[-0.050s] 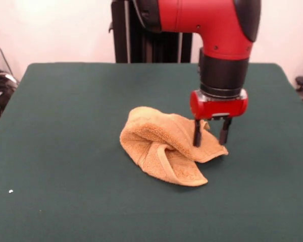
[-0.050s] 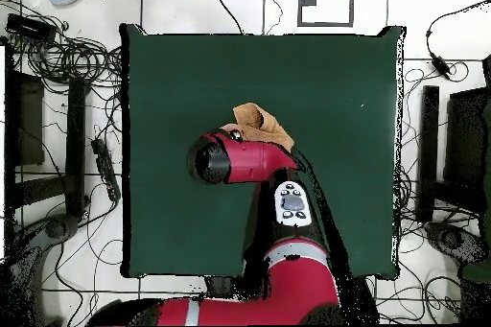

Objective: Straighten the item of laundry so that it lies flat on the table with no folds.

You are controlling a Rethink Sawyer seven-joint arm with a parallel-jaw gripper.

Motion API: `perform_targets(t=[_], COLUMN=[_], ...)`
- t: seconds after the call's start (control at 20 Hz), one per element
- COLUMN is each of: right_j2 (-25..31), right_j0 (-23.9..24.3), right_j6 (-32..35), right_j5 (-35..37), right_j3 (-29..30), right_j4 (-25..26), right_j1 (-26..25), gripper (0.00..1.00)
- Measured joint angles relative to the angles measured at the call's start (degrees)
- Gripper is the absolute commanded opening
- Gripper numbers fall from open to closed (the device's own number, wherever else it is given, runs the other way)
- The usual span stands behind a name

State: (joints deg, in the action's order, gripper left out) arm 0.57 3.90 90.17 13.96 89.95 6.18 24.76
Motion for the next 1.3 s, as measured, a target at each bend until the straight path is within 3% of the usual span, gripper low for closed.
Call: perform_targets(t=[0.6, 1.3], right_j2=[0.4, -0.9], right_j0=[1.9, 0.8], right_j6=[0.0, 0.0], right_j5=[-7.1, -13.8], right_j3=[3.1, 3.1], right_j4=[5.3, 5.4], right_j1=[-0.2, -2.4], gripper=[1.00, 1.00])
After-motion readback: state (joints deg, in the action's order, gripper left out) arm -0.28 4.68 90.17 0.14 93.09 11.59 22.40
